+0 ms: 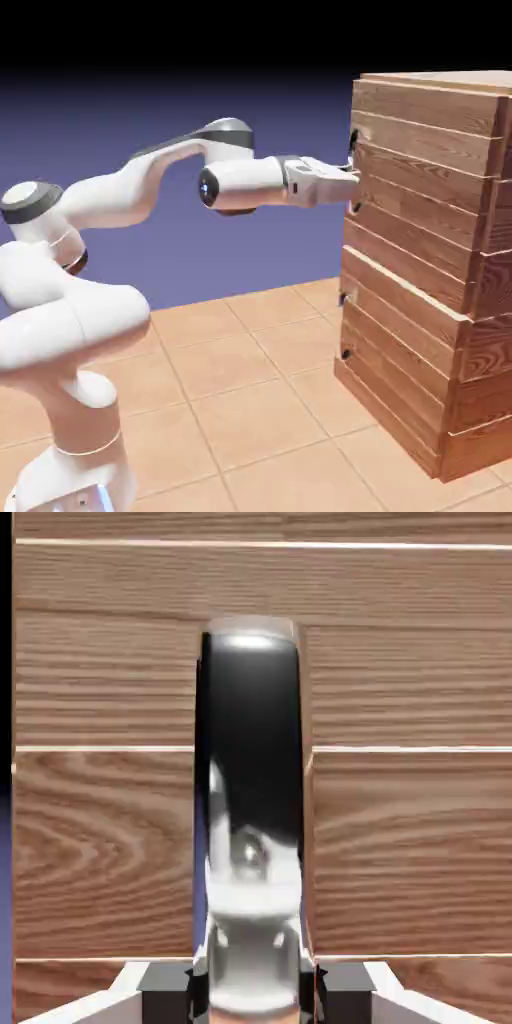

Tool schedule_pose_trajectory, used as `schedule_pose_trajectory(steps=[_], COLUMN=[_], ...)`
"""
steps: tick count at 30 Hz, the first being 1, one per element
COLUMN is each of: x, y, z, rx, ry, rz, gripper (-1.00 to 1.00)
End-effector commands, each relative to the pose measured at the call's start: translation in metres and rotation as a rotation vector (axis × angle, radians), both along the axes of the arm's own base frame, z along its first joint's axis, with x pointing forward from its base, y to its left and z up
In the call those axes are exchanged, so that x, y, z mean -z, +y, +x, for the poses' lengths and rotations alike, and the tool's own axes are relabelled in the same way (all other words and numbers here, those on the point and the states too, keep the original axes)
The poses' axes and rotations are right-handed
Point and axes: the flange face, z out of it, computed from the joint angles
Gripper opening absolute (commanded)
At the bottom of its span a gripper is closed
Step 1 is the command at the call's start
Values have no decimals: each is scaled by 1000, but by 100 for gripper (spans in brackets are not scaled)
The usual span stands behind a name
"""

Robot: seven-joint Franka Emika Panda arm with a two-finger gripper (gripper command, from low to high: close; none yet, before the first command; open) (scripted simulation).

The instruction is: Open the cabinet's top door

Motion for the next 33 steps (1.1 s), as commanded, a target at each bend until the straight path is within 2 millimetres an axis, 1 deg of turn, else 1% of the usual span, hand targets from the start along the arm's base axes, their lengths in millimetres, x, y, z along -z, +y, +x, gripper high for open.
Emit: schedule_pose_trajectory(steps=[1,8,15,21,25,33], x=[0,0,0,0,0,0], y=[-5,-43,-84,-122,-150,-206], z=[-8,-58,-96,-120,-134,-153], rx=[-28,-223,-394,-532,-630,-812], ry=[0,0,0,0,0,0], rz=[0,0,0,0,0,0], gripper=[-100,-100,-100,-100,-100,-100])
